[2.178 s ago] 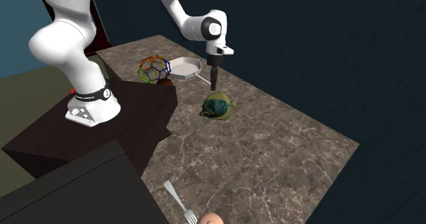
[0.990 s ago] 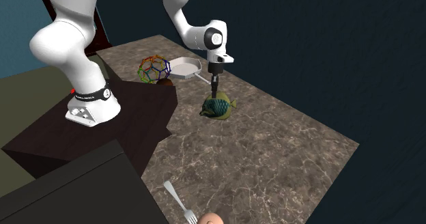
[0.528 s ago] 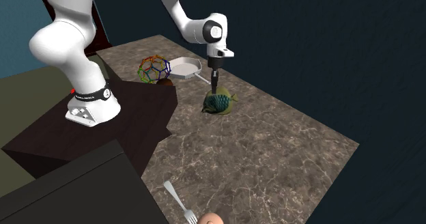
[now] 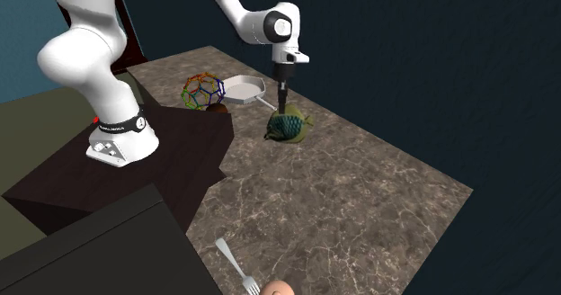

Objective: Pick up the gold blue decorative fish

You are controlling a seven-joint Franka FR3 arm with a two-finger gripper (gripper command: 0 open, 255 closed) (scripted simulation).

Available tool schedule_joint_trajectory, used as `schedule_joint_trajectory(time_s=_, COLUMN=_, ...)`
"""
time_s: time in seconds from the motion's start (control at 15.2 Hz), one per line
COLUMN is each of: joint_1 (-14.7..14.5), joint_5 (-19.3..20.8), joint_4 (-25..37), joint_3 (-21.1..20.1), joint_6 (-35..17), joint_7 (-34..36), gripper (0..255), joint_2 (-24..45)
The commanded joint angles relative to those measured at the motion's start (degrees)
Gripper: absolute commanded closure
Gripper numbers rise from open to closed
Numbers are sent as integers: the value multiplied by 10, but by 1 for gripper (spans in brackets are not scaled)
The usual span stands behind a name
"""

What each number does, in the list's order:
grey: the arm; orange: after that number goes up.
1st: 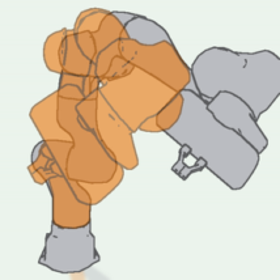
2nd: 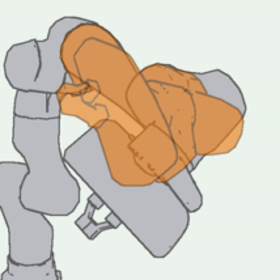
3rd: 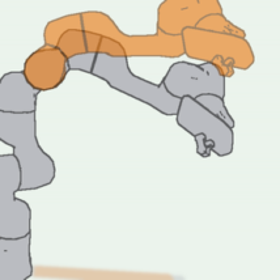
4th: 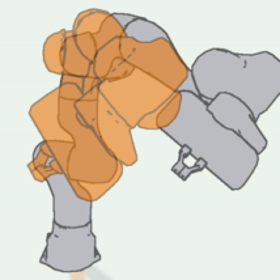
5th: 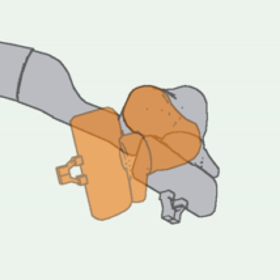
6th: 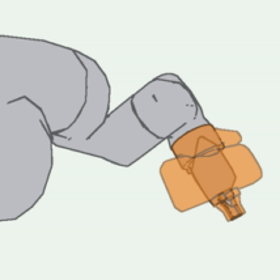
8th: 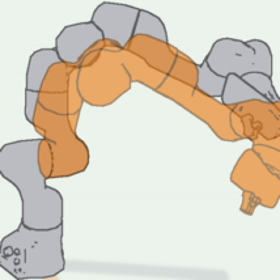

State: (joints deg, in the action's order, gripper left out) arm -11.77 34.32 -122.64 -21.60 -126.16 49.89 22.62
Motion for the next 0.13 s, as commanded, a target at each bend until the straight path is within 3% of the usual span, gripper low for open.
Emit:
schedule_joint_trajectory(time_s=0.0, joint_1=1, joint_5=-5, joint_4=0, joint_3=-3, joint_6=5, joint_7=-4, gripper=255, joint_2=-7)
schedule_joint_trajectory(time_s=0.07, joint_1=1, joint_5=-5, joint_4=0, joint_3=-3, joint_6=5, joint_7=-4, gripper=255, joint_2=-7)
